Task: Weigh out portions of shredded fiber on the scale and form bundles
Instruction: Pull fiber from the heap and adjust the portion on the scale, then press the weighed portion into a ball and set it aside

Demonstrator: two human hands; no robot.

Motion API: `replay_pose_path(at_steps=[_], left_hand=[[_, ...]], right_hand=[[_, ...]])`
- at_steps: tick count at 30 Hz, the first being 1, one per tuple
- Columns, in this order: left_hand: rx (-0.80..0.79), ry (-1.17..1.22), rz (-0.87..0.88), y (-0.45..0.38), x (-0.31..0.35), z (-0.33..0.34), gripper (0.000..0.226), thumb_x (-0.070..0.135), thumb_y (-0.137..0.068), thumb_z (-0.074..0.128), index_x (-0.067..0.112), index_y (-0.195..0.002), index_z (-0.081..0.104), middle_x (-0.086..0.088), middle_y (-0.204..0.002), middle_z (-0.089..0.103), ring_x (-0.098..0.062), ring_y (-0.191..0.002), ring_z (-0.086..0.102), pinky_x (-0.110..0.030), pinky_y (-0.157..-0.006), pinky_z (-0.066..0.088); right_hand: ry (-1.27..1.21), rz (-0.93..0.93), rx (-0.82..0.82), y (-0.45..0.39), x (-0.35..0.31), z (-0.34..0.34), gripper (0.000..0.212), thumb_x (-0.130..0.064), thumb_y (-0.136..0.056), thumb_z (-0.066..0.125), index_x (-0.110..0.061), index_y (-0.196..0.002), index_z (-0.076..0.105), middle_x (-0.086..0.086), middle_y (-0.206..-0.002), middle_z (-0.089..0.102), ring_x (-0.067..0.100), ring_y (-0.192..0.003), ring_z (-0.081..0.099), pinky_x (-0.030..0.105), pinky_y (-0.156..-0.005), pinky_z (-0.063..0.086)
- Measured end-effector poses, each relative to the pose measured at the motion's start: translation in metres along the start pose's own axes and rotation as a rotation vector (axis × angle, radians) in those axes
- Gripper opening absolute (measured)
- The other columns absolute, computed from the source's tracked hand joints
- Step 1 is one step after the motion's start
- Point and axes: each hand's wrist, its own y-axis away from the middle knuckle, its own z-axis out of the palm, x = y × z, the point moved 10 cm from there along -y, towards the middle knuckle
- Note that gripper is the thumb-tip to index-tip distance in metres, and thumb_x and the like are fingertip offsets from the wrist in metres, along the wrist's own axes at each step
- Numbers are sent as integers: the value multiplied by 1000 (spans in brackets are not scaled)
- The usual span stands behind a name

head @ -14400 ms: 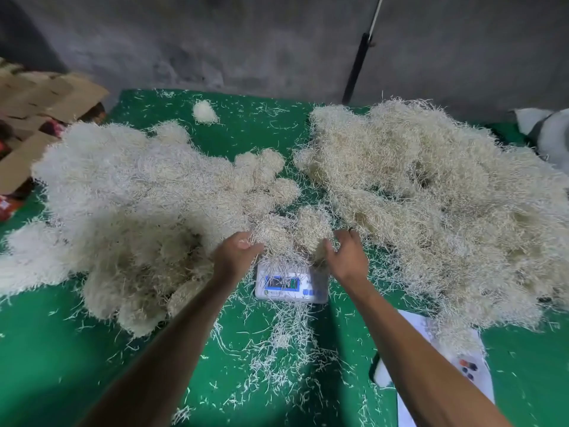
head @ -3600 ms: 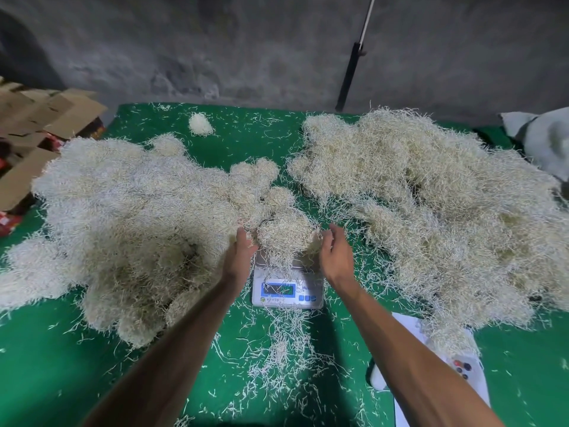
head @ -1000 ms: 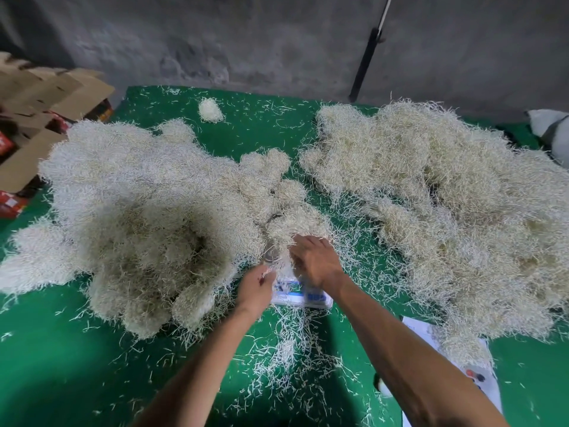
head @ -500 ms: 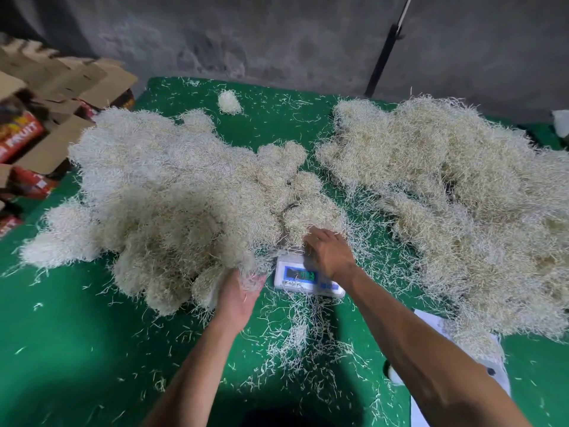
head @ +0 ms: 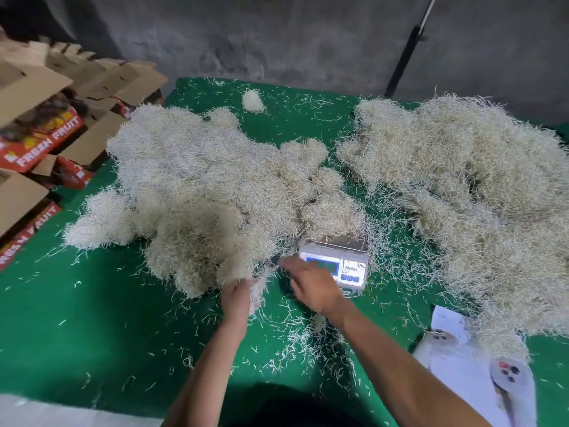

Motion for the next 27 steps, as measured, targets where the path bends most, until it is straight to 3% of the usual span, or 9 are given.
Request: replay_pose_path(at_steps=[3,4,6,9,13,17,20,24,27], left_hand=[[-51,34,-69,4,-13,-4,18,20,-100,53,15,-115,63,1,-114,57,-21,-106,54,-52,-113,36],[-52,18,-110,7,-17,-6,30,21,-101,52,15,-130,58,-2,-133,53,-24,-125,49,-55,-117,30],[-25,17,-119,8,-18,-15,23,22,-103,48,19,-122,61,-7,-150,46,-26,-137,42,-55,-118,27],[10,68,-100,11,-18,-25,22,28,-103,41,20,-102,62,-12,-151,45,-28,-133,43,-54,-117,29],[-155,-18,-73,19,-24,5,49,41,-101,48,11,-140,52,-13,-150,47,-32,-134,50,-55,-112,40],[-436,115,-260,34,-45,57,32,35,-104,52,8,-116,64,-20,-111,66,-22,-94,69,-37,-74,56],[-505,185,-296,40,-46,80,33,23,-106,49,-3,-123,62,-26,-111,69,-30,-99,70,-40,-86,56],[-347,194,-317,36,-50,78,30,20,-106,46,-1,-122,61,-31,-123,62,-35,-105,61,-54,-111,43],[-325,122,-309,38,-52,72,29,27,-105,48,7,-118,65,-22,-124,60,-31,-107,55,-49,-99,45]], right_hand=[[21,-8,-104,1,-21,35,76,-2,-96,49,-42,-157,27,-4,-163,35,20,-97,73,14,-50,47],[15,22,-117,2,-24,44,73,-2,-96,49,-38,-157,30,-2,-159,40,21,-98,72,15,-53,49],[-10,122,-109,6,-25,52,45,-5,-100,48,-22,-142,50,9,-131,59,19,-91,70,20,-61,56],[-34,208,-108,16,-23,60,22,-20,-109,41,-11,-102,59,10,-93,59,16,-78,65,27,-64,59],[-347,165,-122,33,-41,68,36,-32,-110,39,-11,-87,57,8,-71,58,19,-57,56,32,-57,53],[-603,199,27,44,-38,59,29,-28,-104,45,-16,-85,64,8,-71,64,14,-52,51,30,-49,45],[-674,316,34,54,-12,57,37,-40,-109,39,-24,-84,61,4,-76,60,14,-60,51,30,-56,47],[-930,592,236,77,40,57,38,-44,-108,43,-14,-98,63,5,-72,62,13,-53,55,32,-50,50],[-890,715,286,80,64,57,28,-46,-103,52,-20,-109,62,-2,-84,67,5,-60,58,22,-54,50]])
